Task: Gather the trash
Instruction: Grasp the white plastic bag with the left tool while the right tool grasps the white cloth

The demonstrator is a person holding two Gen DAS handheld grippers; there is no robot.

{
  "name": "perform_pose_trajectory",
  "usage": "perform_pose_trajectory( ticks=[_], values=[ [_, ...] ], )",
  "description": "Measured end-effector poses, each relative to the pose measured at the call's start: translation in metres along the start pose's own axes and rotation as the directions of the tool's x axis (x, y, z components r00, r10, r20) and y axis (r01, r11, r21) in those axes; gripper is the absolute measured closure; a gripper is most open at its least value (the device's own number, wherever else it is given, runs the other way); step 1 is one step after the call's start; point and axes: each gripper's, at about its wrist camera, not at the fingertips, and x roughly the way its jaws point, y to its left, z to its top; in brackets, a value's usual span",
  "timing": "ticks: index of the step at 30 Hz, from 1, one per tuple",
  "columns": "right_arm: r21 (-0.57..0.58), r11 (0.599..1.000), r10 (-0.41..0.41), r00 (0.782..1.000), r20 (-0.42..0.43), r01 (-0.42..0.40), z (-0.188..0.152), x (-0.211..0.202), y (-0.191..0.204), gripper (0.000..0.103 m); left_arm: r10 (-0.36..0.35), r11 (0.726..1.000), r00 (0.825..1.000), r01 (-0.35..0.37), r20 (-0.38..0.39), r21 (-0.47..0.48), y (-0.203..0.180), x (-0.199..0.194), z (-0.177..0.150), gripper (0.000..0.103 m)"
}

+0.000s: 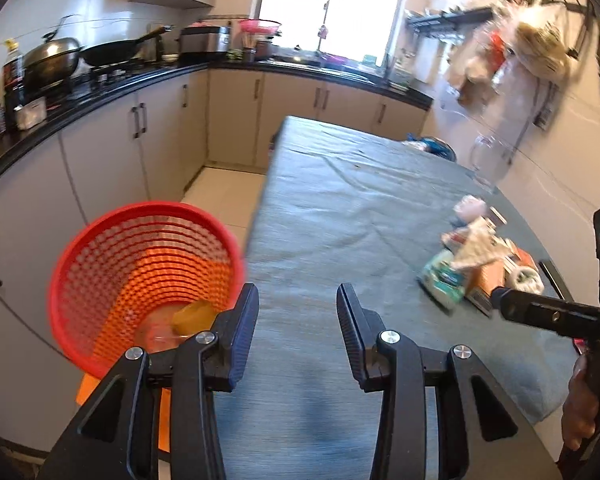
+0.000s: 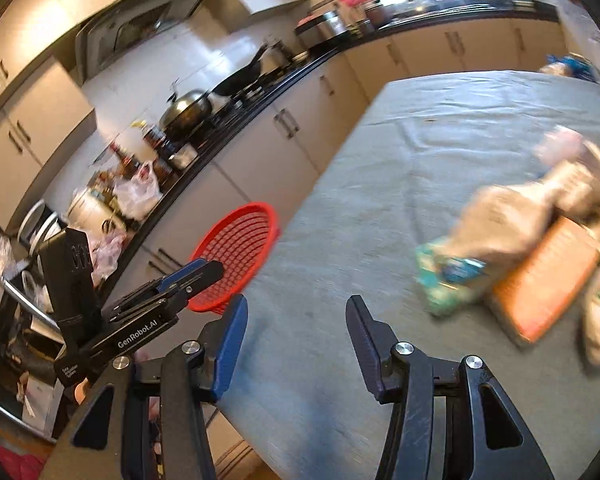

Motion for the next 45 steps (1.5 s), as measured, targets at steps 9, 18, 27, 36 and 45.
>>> perform_pose_trajectory(
  ticks=[9, 18, 27, 36, 45],
  values=[
    [0.154, 0.983, -0.125, 0.984, 0.130, 0.105, -0.020, -0.083, -0.067, 0.048, -0.075, 0.991, 0.996, 0.079, -0.045, 0.112, -0.060, 0.022, -0.006, 0.058],
    [0.403, 0.906, -0.200, 0.970, 0.141, 0.128, -0.020, -0.106, -0.145, 0.045, -0.110, 0.972, 0.992, 0.121, -0.064, 0.200, -0.105, 0.036, -0.002, 0.043],
    [0.449, 0.883, -0.208, 0.972, 0.108, 0.139, -0.010, -0.085, -0.167, 0.045, -0.136, 0.957, 0.988, 0.151, -0.078, 0.248, -0.134, 0.049, 0.013, 0.035],
    [0.375, 0.916, -0.197, 0.975, 0.106, 0.145, -0.010, -0.076, -0.163, 0.075, -0.138, 0.931, 0.985, 0.164, -0.101, 0.325, -0.171, 0.074, 0.033, 0.019],
    [0.375, 0.921, -0.177, 0.972, 0.155, 0.108, -0.017, -0.099, -0.171, 0.075, -0.075, 0.915, 0.985, 0.129, -0.154, 0.382, -0.203, 0.115, 0.043, 0.019]
  ],
)
